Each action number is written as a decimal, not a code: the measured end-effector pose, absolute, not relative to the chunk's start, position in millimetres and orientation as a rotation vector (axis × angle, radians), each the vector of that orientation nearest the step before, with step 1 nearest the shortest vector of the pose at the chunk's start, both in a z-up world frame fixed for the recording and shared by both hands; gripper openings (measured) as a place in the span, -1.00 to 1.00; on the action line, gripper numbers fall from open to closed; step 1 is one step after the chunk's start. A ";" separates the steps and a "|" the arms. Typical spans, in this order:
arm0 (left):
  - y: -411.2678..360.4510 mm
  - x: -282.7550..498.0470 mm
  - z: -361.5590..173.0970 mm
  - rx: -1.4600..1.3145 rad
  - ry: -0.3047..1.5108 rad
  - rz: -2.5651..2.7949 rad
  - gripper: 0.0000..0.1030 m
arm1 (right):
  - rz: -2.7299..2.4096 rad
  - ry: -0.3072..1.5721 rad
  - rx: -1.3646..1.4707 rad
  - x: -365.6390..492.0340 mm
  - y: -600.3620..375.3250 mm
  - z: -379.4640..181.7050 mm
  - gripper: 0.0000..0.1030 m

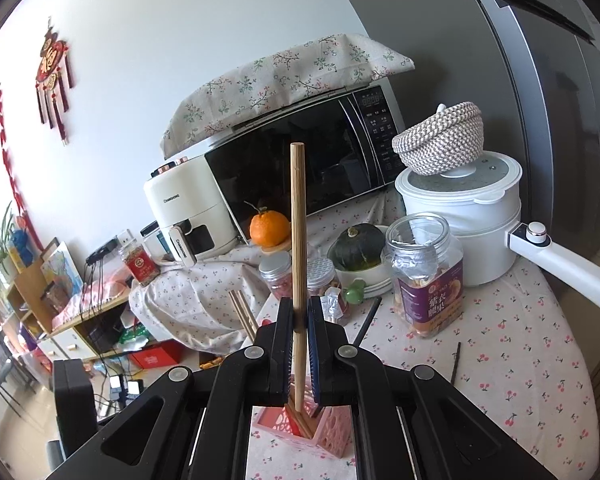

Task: Organize utensils
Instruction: 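Lower both wooden chopsticks into the pink basket and open both grippers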

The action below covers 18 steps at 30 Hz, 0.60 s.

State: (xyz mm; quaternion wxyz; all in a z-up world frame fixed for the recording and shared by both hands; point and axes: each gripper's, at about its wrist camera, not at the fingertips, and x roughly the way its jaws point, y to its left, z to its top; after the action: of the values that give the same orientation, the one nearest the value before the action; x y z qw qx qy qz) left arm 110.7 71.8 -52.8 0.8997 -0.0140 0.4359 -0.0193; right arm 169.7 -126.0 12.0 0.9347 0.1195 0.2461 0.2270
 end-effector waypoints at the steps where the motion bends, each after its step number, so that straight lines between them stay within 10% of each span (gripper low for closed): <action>1: 72.8 108.7 -54.4 -0.017 0.906 -0.043 0.76 | 0.460 0.506 0.234 172.6 -120.9 8.4 -0.87; 15: 73.5 104.3 -56.0 -0.004 0.921 -0.089 0.76 | 0.430 0.592 0.172 197.5 -90.9 -35.8 -0.85; 18: 71.5 103.7 -56.4 -0.001 0.921 -0.092 0.76 | 0.443 0.591 0.198 194.4 -96.0 -29.7 -0.54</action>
State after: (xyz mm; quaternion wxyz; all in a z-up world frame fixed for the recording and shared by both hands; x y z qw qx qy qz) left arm 103.7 71.5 -56.4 0.8947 -0.0004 0.4444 -0.0442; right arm 194.4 -96.0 -29.7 0.9277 0.0967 0.2886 0.2163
